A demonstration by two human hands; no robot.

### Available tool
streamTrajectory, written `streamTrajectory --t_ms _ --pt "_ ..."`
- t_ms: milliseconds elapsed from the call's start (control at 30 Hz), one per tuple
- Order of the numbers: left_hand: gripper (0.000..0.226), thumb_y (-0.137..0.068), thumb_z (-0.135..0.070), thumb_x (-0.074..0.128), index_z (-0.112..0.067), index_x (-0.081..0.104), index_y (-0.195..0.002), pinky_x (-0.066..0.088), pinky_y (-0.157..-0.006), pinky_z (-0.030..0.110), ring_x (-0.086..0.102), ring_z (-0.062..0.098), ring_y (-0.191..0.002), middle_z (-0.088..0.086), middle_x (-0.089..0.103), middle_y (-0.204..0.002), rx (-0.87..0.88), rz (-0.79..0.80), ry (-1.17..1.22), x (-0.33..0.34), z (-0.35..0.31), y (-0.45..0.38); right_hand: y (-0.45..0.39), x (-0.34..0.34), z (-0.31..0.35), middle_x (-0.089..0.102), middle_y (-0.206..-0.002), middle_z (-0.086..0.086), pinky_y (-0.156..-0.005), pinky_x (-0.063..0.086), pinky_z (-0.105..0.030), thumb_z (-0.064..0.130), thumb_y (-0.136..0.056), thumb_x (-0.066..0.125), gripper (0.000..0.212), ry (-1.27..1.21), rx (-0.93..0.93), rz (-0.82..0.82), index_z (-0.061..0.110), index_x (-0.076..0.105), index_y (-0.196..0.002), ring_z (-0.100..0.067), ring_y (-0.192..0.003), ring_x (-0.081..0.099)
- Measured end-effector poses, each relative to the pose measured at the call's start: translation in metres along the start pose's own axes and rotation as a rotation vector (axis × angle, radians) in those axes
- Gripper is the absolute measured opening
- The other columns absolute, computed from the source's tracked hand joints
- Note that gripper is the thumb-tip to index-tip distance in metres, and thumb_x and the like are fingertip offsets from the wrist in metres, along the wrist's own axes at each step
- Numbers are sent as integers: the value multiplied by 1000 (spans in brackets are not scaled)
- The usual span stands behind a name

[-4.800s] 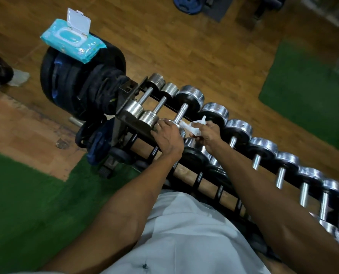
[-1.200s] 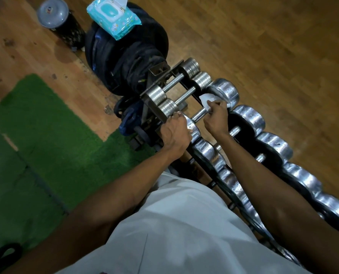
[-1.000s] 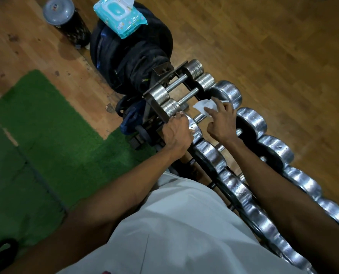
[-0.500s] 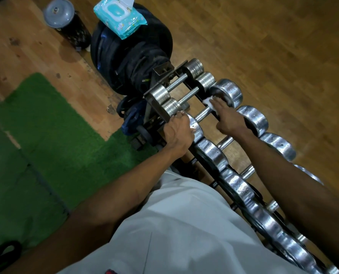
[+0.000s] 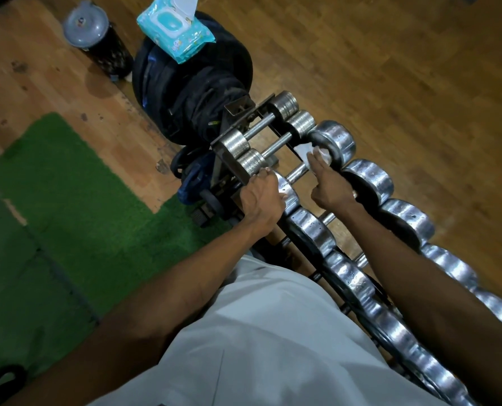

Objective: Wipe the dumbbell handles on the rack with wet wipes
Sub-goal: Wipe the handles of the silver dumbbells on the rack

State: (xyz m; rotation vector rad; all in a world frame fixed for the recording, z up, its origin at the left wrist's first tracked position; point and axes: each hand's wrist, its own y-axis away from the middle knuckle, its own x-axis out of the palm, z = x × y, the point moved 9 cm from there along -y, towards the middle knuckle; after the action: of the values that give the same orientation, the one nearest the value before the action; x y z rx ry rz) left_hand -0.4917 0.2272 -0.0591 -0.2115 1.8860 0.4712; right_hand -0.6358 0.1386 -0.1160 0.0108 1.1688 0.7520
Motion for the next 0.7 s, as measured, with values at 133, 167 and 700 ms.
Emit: streamTrajectory --t_ms 133,167,700 --pt "37 -83 -41 83 -14 65 -102 48 -64 32 69 24 -96 4 70 -103 -21 -4 23 -3 2 -2 11 21 21 54 -153 -2 -97 53 -45 18 -72 45 85 -98 -12 -17 38 42 -155 -32 -123 58" --pt "37 -83 -42 82 -14 66 -100 45 -63 32 68 25 -95 4 70 -101 -30 -3 25 -4 2 -2 16 22 26 62 -144 -6 -99 51 -45 23 -75 42 76 -110 9 -48 38 51 -149 -33 -120 58" --pt "21 -78 -19 77 -17 56 -76 40 -53 29 65 22 -73 -1 65 -75 -64 22 95 -4 14 -7 26 45 25 75 -107 -7 -97 54 -54 73 -90 35 65 -1122 600 -172 23 72 -110 -29 -99 71"
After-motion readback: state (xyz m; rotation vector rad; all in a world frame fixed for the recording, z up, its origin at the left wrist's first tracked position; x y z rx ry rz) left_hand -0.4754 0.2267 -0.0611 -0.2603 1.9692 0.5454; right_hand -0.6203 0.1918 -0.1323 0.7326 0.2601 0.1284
